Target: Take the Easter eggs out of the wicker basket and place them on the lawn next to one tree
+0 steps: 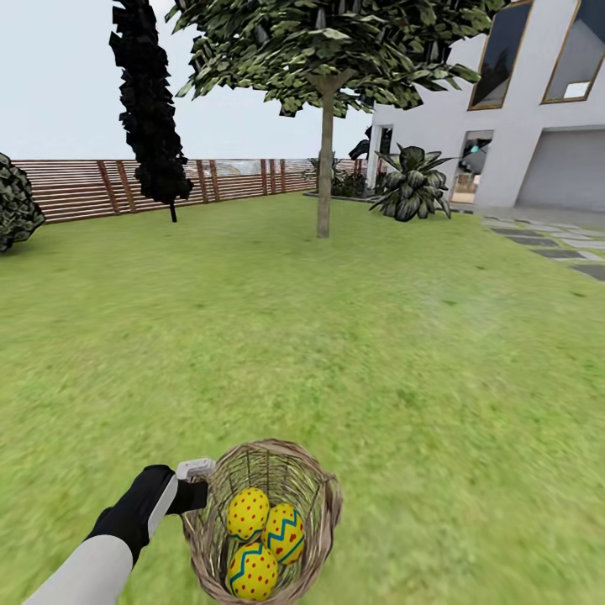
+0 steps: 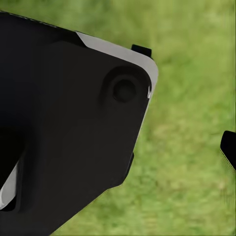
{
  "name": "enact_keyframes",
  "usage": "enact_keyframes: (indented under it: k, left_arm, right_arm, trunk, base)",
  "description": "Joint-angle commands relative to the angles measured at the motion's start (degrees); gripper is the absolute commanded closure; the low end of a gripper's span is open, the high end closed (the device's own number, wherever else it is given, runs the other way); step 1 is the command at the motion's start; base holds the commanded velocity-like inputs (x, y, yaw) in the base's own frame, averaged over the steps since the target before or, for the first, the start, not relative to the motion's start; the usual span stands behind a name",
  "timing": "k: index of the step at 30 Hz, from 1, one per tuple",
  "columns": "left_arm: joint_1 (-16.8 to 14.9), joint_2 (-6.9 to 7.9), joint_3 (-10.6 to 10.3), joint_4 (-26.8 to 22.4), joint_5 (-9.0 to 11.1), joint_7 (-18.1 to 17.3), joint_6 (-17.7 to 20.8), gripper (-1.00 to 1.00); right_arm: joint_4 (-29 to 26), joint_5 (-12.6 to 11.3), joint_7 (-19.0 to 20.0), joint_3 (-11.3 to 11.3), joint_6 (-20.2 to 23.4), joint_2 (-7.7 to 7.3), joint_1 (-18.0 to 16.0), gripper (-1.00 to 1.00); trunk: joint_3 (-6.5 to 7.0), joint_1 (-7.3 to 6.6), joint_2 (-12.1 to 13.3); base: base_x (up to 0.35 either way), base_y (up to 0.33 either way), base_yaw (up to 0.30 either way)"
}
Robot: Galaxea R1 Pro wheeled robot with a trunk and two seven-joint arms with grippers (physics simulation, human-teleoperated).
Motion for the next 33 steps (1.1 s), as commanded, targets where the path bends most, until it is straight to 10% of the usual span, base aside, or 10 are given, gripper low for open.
enact_keyframes:
  k: [1,33]
  left_arm:
    - [0.0,-0.01,0.2,-0.1,0.7,-0.2,0.3,1.00]
    - [0.0,-0.01,0.2,-0.1,0.7,-0.2,0.3,1.00]
  right_arm:
    - [0.2,0.4,0.1,-0.5,-0.4,-0.04,-0.1,-1.00]
    - [0.2,0.4,0.1,-0.5,-0.4,-0.05,-0.1,-1.00]
  trunk:
    - [-0.08,0.05,-0.1]
    - [-0.08,0.05,-0.1]
  base:
    - [0.324,0.098,0.000]
    - [0.324,0.095,0.000]
